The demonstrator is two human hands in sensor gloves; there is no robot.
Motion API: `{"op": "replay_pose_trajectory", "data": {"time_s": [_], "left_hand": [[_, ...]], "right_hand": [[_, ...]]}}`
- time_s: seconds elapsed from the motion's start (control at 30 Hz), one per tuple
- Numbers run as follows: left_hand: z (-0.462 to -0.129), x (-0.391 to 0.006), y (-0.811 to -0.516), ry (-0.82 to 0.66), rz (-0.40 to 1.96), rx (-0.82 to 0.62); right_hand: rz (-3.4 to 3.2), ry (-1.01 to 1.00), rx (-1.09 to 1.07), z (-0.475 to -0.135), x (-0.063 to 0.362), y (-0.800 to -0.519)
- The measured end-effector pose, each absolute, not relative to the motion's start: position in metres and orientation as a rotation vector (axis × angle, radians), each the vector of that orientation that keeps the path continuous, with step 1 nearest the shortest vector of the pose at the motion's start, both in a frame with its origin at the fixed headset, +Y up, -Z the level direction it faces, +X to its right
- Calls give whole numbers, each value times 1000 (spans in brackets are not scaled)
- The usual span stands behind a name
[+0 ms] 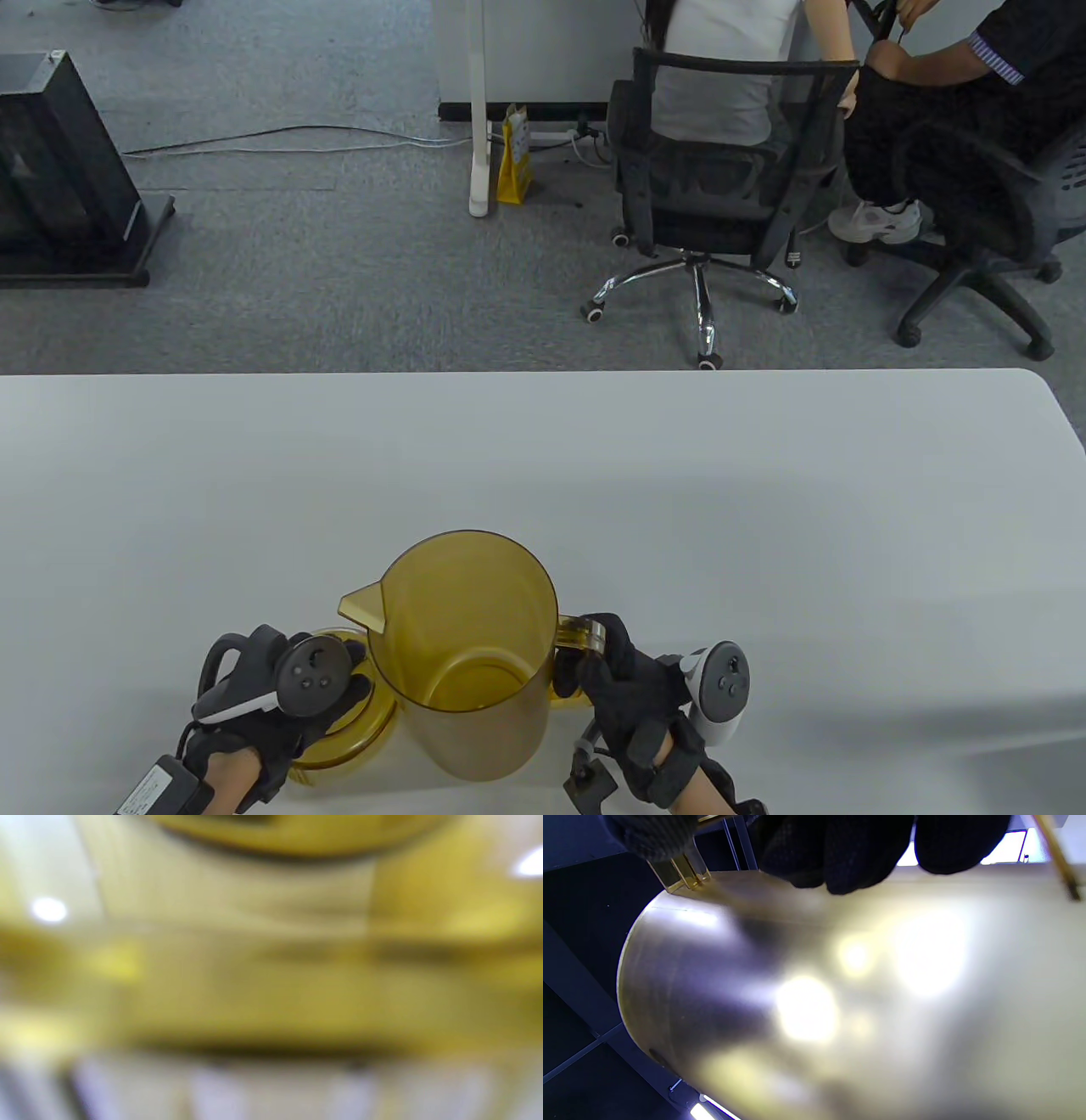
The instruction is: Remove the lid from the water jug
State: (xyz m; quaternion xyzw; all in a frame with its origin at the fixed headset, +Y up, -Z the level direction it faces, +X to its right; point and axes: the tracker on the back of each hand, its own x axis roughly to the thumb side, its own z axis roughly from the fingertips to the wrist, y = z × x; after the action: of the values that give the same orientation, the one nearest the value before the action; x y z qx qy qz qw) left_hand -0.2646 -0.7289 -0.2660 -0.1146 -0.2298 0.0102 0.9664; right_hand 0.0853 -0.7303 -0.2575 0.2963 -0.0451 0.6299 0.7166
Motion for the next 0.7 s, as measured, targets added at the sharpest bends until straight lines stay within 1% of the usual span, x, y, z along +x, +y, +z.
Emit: {"op": "replay_pose_trajectory", "data": {"time_s": [0.13, 0.23, 0.37, 0.5, 0.57, 0.63, 0.7], "left_hand": [[-264, -264, -725, -463, 39, -235], [-261, -262, -718, -482, 56, -176], [-257, -260, -711, -480, 60, -177], [-252, -260, -699, -502, 99, -121], [-251, -265, -683, -486, 120, -89], [-246, -274, -662, -477, 175, -27], [-241, -283, -637, -465, 296, 73]], "right_hand": [[1390, -92, 659, -258, 85, -730], [1392, -96, 656, -257, 85, -730], [1390, -97, 659, -257, 85, -730], [1390, -111, 652, -257, 85, -731], [1389, -106, 656, -258, 85, -731], [1389, -105, 655, -257, 85, -731], [1386, -115, 647, -258, 85, -732]]}}
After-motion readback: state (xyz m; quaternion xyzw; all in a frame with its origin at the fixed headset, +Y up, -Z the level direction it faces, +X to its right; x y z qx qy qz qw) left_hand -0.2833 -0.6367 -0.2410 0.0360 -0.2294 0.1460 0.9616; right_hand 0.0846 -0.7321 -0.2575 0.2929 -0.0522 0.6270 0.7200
